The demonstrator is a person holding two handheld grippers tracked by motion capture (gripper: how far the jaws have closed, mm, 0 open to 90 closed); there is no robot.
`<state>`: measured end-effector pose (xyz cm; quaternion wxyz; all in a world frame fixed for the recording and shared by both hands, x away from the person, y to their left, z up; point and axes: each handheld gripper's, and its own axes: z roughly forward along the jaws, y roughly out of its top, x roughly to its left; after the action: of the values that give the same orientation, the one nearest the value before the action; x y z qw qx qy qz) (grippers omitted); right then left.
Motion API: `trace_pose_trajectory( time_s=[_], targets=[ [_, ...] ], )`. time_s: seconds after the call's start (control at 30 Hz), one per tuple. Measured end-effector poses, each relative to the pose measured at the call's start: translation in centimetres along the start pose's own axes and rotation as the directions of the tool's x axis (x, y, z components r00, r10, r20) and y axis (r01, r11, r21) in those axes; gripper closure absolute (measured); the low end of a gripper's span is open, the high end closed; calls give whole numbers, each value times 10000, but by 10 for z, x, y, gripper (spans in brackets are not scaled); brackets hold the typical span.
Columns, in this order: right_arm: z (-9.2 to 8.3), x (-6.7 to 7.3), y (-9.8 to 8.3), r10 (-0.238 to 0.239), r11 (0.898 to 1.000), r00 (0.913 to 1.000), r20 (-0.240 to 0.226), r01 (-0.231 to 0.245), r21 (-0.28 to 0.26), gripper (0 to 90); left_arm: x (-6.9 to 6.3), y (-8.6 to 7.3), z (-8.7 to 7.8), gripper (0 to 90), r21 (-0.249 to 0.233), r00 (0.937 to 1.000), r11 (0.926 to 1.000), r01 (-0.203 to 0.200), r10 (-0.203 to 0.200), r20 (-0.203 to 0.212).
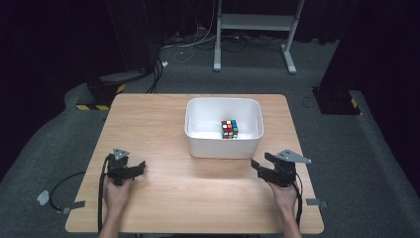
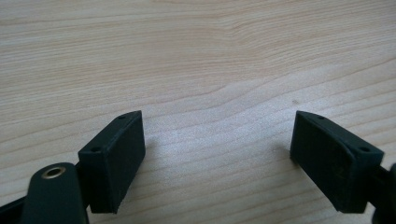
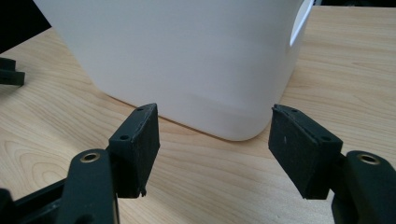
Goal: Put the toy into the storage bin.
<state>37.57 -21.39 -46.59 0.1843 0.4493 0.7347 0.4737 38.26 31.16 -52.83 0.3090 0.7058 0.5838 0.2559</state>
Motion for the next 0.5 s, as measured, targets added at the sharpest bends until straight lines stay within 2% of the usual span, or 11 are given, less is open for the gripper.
trace_pose_trajectory(
  time_s=[0.5],
  targets=[
    [10, -9, -3, 108, 9992, 9994, 316, -120, 378, 345, 0, 0, 0, 181, -1, 10000, 10000, -1, 1, 0]
  ],
)
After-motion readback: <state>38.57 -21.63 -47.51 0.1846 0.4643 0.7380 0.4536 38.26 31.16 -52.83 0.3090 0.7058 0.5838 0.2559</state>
